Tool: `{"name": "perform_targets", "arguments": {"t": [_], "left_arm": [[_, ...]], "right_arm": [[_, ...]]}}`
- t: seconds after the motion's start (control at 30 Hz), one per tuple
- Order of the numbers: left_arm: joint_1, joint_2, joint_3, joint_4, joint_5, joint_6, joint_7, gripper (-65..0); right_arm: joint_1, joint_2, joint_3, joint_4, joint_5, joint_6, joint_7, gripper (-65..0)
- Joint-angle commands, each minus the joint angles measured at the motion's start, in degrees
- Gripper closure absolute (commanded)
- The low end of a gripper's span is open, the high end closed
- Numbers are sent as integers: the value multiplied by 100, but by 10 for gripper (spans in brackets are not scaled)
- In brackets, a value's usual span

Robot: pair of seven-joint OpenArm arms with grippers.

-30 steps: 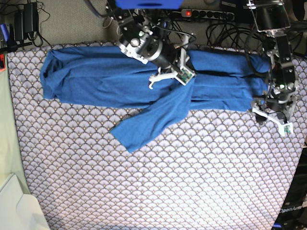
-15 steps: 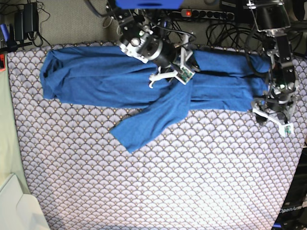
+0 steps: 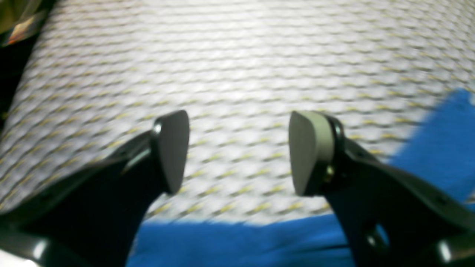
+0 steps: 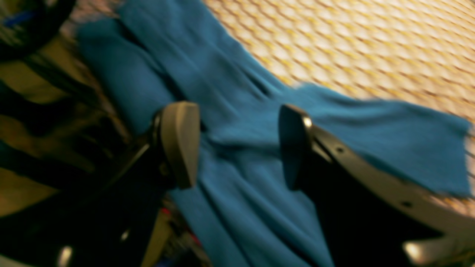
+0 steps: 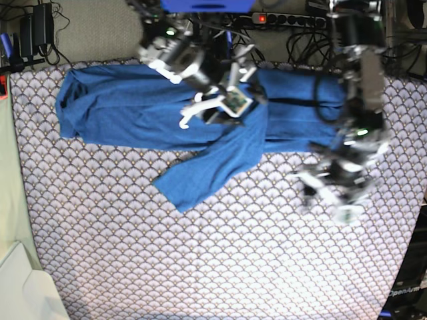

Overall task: Fold the T-shirt properly
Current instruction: 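Reach the left gripper to the other sleeve and grasp it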

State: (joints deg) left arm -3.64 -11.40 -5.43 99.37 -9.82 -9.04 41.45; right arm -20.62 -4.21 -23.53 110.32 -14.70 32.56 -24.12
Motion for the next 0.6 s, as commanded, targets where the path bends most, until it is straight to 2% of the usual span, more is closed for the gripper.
{"name": "perform_targets", "arguments": {"t": [0.0, 0.13, 0.4, 0.57], "left_arm": [[-221, 1, 266, 72, -24, 135, -185, -412], [-792, 309, 1365, -236, -24, 644, -158, -412], [-1680, 845, 3062, -1792, -24, 724, -229, -411], [-1935, 1250, 3589, -2794, -15, 732, -774, -411]], "right_arm": [[-43, 21, 45, 225, 103, -7, 192, -348], [-131, 144, 564, 401, 103, -7, 192, -348], [-237, 117, 1742, 480, 120, 19, 245, -348], [-210, 100, 2392, 497, 129, 19, 245, -348]]}}
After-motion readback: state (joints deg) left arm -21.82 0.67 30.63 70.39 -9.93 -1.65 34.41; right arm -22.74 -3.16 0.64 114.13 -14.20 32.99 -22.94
